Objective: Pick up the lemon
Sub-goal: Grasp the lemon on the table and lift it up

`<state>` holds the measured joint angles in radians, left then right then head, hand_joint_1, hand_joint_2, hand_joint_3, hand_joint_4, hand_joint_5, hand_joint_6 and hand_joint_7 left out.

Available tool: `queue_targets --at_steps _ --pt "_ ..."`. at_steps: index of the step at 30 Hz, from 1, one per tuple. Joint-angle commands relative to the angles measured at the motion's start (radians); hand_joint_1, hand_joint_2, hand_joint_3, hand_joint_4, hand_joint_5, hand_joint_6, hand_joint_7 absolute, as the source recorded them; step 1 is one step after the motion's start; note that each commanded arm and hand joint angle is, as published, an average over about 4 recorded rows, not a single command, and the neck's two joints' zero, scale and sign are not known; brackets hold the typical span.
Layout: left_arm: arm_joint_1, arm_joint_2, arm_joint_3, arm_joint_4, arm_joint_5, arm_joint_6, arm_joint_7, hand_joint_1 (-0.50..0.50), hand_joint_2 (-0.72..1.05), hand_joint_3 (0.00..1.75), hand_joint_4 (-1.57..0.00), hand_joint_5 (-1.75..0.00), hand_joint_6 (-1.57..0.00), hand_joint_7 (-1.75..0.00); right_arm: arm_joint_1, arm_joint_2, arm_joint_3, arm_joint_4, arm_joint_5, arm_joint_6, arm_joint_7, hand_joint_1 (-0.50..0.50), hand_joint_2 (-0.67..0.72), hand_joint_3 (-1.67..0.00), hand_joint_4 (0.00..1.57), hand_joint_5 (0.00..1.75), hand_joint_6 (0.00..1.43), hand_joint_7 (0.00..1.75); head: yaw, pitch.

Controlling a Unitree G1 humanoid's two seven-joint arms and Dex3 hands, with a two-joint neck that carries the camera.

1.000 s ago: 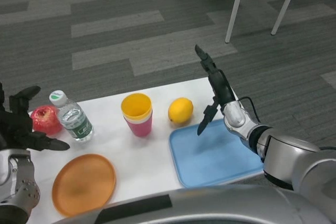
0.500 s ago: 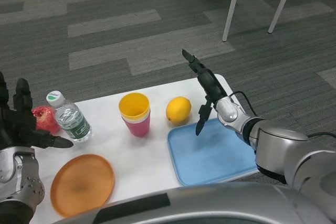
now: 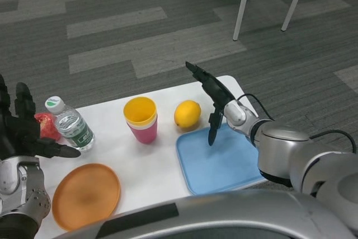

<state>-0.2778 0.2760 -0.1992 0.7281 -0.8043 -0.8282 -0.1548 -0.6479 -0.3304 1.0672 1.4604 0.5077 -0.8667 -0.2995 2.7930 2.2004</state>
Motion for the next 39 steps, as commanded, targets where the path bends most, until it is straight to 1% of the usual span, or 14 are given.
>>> queue_targets --at_steps 1,3,6,8,11,15,17,20,22,26,31,35,39 --pt "-0.015 0.001 -0.007 0.001 0.007 -0.008 0.003 -0.50 -0.72 0.09 0.00 0.00 0.00 0.00 -0.029 0.017 0.017 0.034 0.003 0.009 0.016 -0.46 0.47 0.00 0.13 0.00 0.00 0.00 -0.006 -0.003" --pt "-0.018 0.008 -0.018 0.000 0.005 -0.008 0.003 -0.50 -0.72 0.09 0.00 0.00 0.00 0.00 -0.029 0.025 0.031 0.048 0.002 0.011 0.024 -0.46 0.46 0.00 0.12 0.00 0.00 0.00 -0.011 -0.005" --pt "-0.018 0.030 -0.042 -0.002 0.000 -0.008 0.004 -0.50 -0.72 0.09 0.00 0.00 0.00 0.00 -0.028 0.038 0.057 0.071 0.001 0.015 0.038 -0.45 0.39 0.00 0.11 0.00 0.00 0.00 -0.012 -0.002" --pt "-0.018 0.038 -0.046 -0.003 -0.002 -0.008 0.005 -0.50 -0.72 0.09 0.00 0.00 0.00 0.00 -0.027 0.050 0.066 0.087 0.000 0.018 0.047 -0.44 0.36 0.00 0.11 0.00 0.00 0.00 -0.011 0.002" --pt "-0.018 0.037 -0.045 -0.003 -0.006 -0.009 0.006 -0.50 -0.72 0.09 0.00 0.00 0.00 0.00 -0.031 0.059 0.101 0.098 -0.001 0.023 0.053 -0.42 0.34 0.00 0.12 0.00 0.00 0.00 -0.005 0.003" --pt "-0.012 0.033 -0.049 -0.003 -0.007 -0.009 0.006 -0.50 -0.72 0.09 0.00 0.00 0.00 0.00 -0.050 0.069 0.155 0.098 -0.003 0.026 0.053 -0.42 0.34 0.00 0.16 0.00 0.00 0.00 0.004 0.003" --pt "-0.006 0.032 -0.050 -0.006 -0.007 -0.011 0.007 -0.50 -0.72 0.09 0.00 0.00 0.00 0.00 -0.058 0.075 0.182 0.098 -0.003 0.028 0.053 -0.42 0.34 0.00 0.17 0.05 0.00 0.00 0.005 -0.004" --pt "0.008 0.032 -0.052 -0.016 -0.007 -0.013 0.010 -0.50 -0.72 0.09 0.00 0.00 0.00 0.00 -0.065 0.083 0.222 0.098 -0.003 0.030 0.053 -0.45 0.34 0.00 0.19 0.10 0.00 0.00 0.004 -0.016" --pt "0.016 0.032 -0.055 -0.026 -0.007 -0.014 0.011 -0.50 -0.72 0.09 0.00 0.00 0.00 0.00 -0.069 0.089 0.253 0.101 -0.003 0.031 0.053 -0.44 0.34 0.00 0.19 0.10 0.00 0.03 0.003 -0.018" --pt "0.020 0.037 -0.071 -0.034 -0.009 -0.014 0.013 -0.50 -0.72 0.09 0.00 0.00 0.00 0.00 -0.092 0.105 0.311 0.124 -0.004 0.033 0.050 -0.43 0.34 0.00 0.16 0.19 0.00 0.07 0.002 -0.020" --pt "0.003 0.038 -0.085 -0.030 -0.016 -0.017 0.013 -0.50 -0.72 0.09 0.00 0.00 0.00 0.00 -0.121 0.115 0.317 0.141 -0.005 0.036 0.020 -0.46 0.34 0.00 0.14 0.19 0.00 0.07 0.004 -0.018" --pt "0.005 0.037 -0.091 -0.030 -0.025 -0.019 0.013 -0.50 -0.72 0.09 0.00 0.00 0.00 0.00 -0.149 0.121 0.306 0.152 -0.005 0.035 -0.010 -0.46 0.34 0.00 0.14 0.19 0.00 0.07 0.011 -0.018" --pt "0.010 0.035 -0.092 -0.030 -0.029 -0.020 0.014 -0.50 -0.72 0.09 0.00 0.00 0.00 0.00 -0.154 0.121 0.283 0.147 -0.005 0.035 -0.018 -0.46 0.34 0.00 0.14 0.19 0.00 0.07 0.024 -0.012"
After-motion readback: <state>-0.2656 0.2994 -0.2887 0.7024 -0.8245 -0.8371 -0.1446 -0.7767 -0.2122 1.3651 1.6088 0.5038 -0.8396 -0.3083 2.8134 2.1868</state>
